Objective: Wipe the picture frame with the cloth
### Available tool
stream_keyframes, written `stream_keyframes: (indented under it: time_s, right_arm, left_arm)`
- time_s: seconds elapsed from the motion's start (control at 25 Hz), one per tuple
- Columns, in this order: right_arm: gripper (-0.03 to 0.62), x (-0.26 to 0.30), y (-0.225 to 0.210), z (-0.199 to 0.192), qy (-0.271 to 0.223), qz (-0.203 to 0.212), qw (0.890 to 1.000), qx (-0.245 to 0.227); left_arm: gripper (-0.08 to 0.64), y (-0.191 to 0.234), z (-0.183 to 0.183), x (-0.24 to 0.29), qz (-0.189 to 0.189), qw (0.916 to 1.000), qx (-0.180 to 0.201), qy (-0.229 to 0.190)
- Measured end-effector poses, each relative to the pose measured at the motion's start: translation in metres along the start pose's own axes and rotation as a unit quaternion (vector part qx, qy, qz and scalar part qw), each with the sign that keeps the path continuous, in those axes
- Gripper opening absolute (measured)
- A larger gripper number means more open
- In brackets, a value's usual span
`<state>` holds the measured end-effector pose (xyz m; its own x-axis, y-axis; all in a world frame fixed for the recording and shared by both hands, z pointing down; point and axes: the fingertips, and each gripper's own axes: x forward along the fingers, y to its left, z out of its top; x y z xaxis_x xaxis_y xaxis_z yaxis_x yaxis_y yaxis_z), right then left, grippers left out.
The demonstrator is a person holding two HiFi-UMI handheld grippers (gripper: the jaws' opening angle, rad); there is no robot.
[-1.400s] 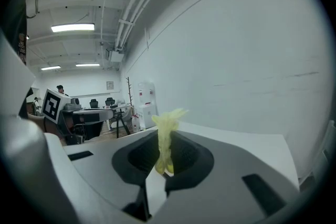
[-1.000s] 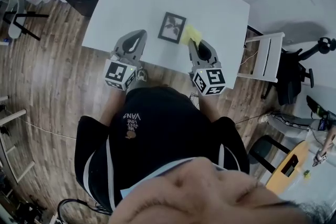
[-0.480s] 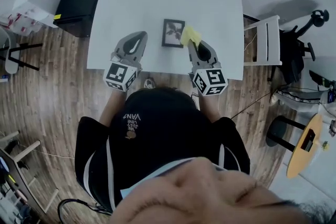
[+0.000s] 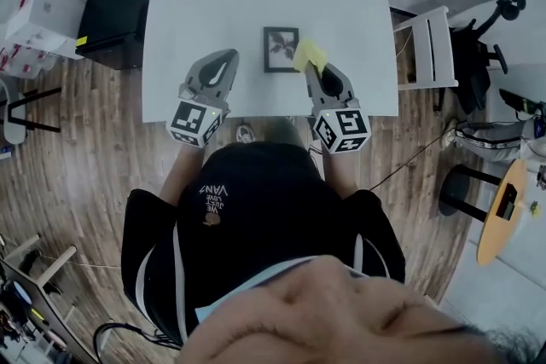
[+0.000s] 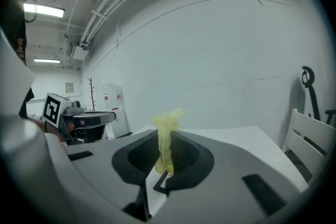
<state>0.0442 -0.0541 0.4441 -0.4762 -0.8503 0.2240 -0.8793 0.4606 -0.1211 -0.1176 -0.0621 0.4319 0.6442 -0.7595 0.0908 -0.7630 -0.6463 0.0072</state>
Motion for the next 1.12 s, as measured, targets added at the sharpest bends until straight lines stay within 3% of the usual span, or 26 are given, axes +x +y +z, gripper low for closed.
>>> stream_keyframes:
  time_s: [0.32,0.84,1.12]
  right_arm:
    - [0.044,0.013,-0.015,-0.004,0.013,0.005,1.000,0.005]
    - [0.044,0.061,-0.032,-0.003,0.034,0.051,0.998,-0.002]
    - [0.044,0.090,-0.037,-0.002,0.045,0.067,0.997,-0.003]
  left_arm:
    - [0.017,0.001,-0.003,0.011,0.002,1.0000,0.000,0.004]
    - [0.017,0.017,0.000,0.042,0.030,0.9995,-0.004,0.012]
    - [0.017,0.027,0.002,0.063,0.026,0.9996,-0.006,0.012]
